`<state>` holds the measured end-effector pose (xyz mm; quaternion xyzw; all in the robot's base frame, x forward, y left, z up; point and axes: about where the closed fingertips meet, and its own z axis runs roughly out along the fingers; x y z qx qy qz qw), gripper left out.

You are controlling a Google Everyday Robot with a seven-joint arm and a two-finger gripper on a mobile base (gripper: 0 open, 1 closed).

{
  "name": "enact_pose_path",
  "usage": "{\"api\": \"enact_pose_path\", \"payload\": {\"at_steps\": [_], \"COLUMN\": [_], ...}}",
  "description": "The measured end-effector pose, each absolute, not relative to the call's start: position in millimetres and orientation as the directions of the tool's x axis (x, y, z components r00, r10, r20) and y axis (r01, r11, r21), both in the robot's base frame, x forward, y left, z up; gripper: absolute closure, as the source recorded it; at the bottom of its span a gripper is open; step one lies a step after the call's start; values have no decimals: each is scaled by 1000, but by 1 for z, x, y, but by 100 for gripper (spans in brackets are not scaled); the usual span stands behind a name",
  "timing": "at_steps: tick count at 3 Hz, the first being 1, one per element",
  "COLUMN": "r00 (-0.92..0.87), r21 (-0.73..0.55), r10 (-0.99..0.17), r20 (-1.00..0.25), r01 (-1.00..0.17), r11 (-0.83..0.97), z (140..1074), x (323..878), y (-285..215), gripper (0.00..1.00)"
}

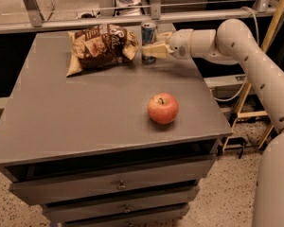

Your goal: Move redbull can near apple

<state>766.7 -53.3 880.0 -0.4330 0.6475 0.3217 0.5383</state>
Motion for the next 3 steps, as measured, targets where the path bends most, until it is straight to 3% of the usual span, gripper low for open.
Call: {"api": "enact_pose_path", "payload": {"at_steps": [1, 3], "r00": [-52, -83], "r21": [-45, -4], "r10": [-226, -233], "r20": [-973, -969], "r01": [-913, -936], "r11": [405, 352], "z": [879, 901], "x": [766, 745], "y": [-49, -28], "gripper": [100, 100]}}
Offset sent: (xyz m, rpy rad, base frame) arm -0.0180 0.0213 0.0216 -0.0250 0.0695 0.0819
